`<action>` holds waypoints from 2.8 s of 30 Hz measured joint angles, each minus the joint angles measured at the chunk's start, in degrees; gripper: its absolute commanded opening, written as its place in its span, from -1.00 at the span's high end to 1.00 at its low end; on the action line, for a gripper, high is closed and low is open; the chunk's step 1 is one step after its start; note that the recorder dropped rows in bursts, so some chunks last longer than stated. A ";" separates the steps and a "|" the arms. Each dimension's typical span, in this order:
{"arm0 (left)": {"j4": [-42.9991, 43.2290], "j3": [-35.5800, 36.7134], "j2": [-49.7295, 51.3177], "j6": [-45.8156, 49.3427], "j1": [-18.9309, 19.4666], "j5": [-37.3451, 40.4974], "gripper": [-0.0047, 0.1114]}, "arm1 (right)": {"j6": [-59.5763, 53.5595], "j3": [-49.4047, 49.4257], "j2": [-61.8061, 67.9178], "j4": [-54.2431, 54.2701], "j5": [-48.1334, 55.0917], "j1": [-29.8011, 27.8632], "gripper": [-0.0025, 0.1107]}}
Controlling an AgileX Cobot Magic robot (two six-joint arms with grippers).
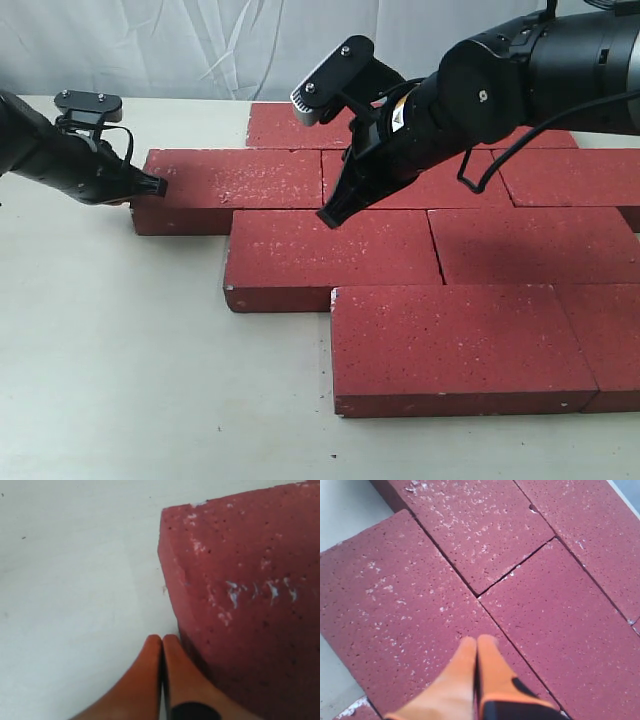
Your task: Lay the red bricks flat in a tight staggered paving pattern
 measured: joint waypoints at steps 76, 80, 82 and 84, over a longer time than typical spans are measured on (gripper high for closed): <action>-3.22 20.22 -39.06 4.76 -2.77 11.47 0.92 | 8.74 25.33 -51.70 1.85 -2.30 -38.46 0.97; -7.75 23.56 -44.41 4.76 -2.77 11.34 0.92 | 8.74 25.33 -52.78 1.85 -2.30 -38.46 0.97; -9.59 23.79 -45.60 4.76 -2.77 12.24 0.92 | 8.74 25.33 -52.86 1.85 -2.30 -38.46 0.97; -10.92 23.79 -46.32 4.76 -2.77 13.16 0.92 | 8.74 25.33 -52.91 1.85 -2.30 -38.46 0.97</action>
